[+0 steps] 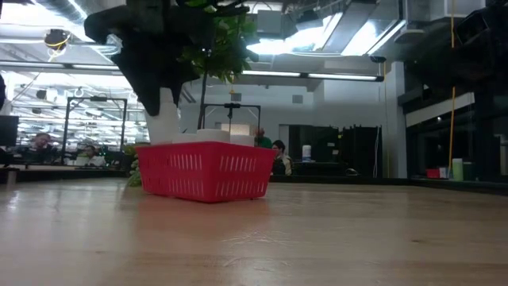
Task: Pick and place pill bottles into a basket
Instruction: Put the white pill bottle into the bin
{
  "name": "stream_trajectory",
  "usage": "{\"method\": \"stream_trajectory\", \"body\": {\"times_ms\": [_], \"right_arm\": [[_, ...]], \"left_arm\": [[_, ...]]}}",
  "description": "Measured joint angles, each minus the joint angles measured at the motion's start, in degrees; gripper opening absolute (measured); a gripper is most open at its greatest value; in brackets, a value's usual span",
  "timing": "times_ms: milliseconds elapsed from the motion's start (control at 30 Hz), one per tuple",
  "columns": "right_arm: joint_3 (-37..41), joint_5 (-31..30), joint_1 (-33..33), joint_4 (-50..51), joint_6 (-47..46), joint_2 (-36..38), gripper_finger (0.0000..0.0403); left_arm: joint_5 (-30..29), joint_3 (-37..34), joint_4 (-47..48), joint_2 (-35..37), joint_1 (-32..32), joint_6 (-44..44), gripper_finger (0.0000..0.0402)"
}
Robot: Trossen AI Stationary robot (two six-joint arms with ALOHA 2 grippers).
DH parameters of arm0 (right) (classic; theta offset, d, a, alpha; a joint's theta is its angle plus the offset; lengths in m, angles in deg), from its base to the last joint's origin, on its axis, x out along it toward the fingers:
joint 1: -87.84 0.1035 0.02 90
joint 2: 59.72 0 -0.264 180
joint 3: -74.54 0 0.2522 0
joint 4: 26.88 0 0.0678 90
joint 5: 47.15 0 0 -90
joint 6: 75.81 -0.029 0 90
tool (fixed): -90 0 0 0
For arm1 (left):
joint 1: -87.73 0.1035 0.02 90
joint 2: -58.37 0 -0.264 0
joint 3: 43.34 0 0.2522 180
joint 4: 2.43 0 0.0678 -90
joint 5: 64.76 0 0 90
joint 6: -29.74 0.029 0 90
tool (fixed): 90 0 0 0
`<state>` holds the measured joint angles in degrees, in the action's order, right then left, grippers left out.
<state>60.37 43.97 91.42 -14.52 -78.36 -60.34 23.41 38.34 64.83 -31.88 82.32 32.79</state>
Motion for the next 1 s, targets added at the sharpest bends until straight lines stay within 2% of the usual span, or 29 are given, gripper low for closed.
{"method": "stream_trajectory", "body": {"times_ms": [433,900,1000], "right_arm": [[-0.02,0.00,0.00,-0.01,0.00,0.00,0.0137],[-0.02,0.00,0.00,-0.01,0.00,0.00,0.0137],[-0.02,0.00,-0.01,-0.01,0.00,0.01,0.0137]], "left_arm": [[3.27,-0.24,-1.01,-1.76,2.58,3.15,0.0171],[4.56,-6.19,-7.97,-1.93,2.69,1.34,0.0171],[4.56,-6.79,-8.98,-1.93,2.69,0.62,0.0191]]}}
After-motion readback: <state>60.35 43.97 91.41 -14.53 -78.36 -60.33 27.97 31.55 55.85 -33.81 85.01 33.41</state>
